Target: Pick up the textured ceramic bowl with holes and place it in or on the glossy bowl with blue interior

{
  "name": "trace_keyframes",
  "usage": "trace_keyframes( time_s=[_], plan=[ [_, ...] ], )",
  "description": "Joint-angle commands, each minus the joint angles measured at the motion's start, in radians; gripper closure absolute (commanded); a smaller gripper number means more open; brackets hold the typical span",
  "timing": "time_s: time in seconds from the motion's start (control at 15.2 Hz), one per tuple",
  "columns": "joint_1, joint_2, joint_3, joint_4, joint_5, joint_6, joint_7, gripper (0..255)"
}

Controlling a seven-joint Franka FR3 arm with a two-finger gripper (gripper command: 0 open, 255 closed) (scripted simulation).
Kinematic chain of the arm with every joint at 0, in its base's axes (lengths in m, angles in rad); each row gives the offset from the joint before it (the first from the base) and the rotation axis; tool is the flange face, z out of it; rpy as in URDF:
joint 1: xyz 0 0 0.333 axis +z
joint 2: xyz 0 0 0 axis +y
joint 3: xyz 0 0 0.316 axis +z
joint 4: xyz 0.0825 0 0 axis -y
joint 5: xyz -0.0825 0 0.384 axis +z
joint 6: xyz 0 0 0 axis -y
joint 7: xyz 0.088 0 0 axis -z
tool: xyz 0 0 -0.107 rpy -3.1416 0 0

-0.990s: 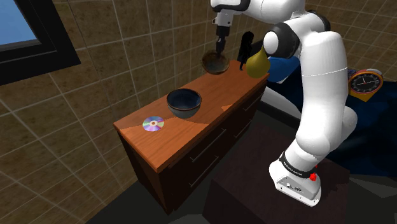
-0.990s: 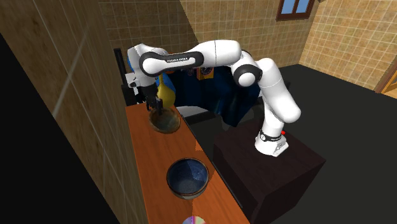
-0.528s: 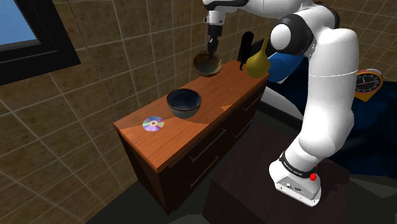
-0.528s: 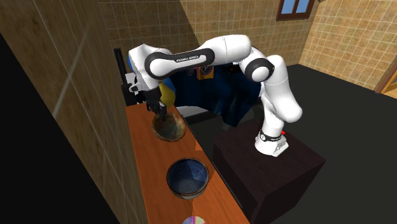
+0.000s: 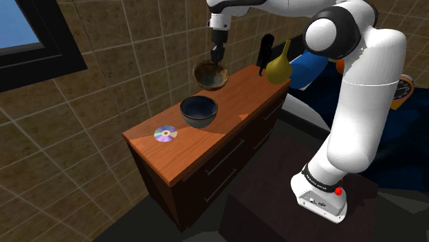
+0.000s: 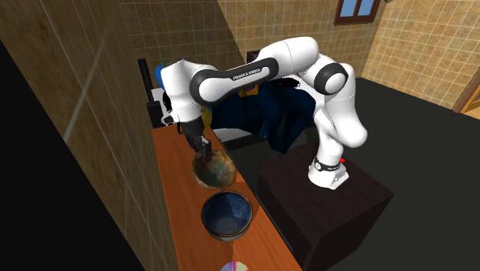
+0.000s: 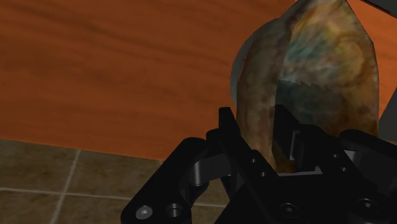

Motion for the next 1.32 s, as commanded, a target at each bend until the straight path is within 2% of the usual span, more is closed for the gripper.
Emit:
trace_keyframes(
  time_s=[0.0, 0.26, 1.25],
  plan=[
    [0.031, -0.018, 0.014, -0.019, -0.001, 0.01, 0.044, 255],
    [0.098, -0.043, 0.049, -0.044, -0.001, 0.029, 0.142, 255],
    [0.103, -0.016, 0.053, -0.206, 0.011, 0.215, 0.107, 255]
  ],
)
